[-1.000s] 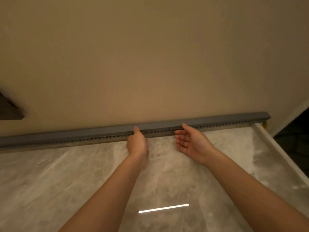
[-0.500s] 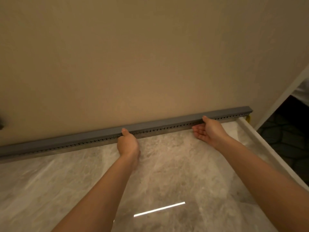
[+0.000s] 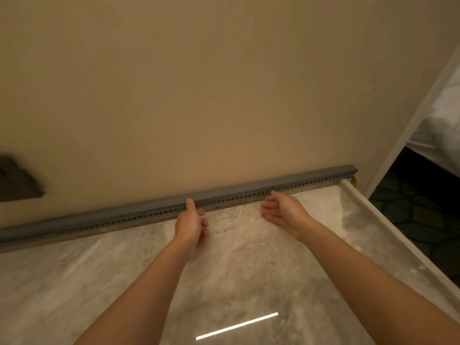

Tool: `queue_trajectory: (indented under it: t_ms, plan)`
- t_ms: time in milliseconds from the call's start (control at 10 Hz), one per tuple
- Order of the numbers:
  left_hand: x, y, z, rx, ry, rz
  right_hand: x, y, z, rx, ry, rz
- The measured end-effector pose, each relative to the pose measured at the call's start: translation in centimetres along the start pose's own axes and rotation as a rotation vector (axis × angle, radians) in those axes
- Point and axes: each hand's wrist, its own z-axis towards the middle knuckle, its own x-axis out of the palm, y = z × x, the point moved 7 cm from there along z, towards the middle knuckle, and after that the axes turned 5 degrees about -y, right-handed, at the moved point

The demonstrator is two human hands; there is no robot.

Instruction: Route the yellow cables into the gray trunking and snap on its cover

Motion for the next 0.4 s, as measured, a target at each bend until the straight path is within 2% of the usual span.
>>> queue_trajectory:
  t_ms: [100,200,400]
  plan:
    - [-2.6,-0.8,-1.8,0.181,0.013,0.23,2.0,0.0,-3.0,-0.04,0.039,-0.173]
    - [-6.0,-1.7,-5.7,0.348,0.032,0.32,4.1,0.9,-7.5,-0.164,0.07,-0.284]
    - [-14.0,-2.1,-14.9,0.558,0.01,0.296,7.4,2.1,-19.7,-0.489,0.041,-0.471]
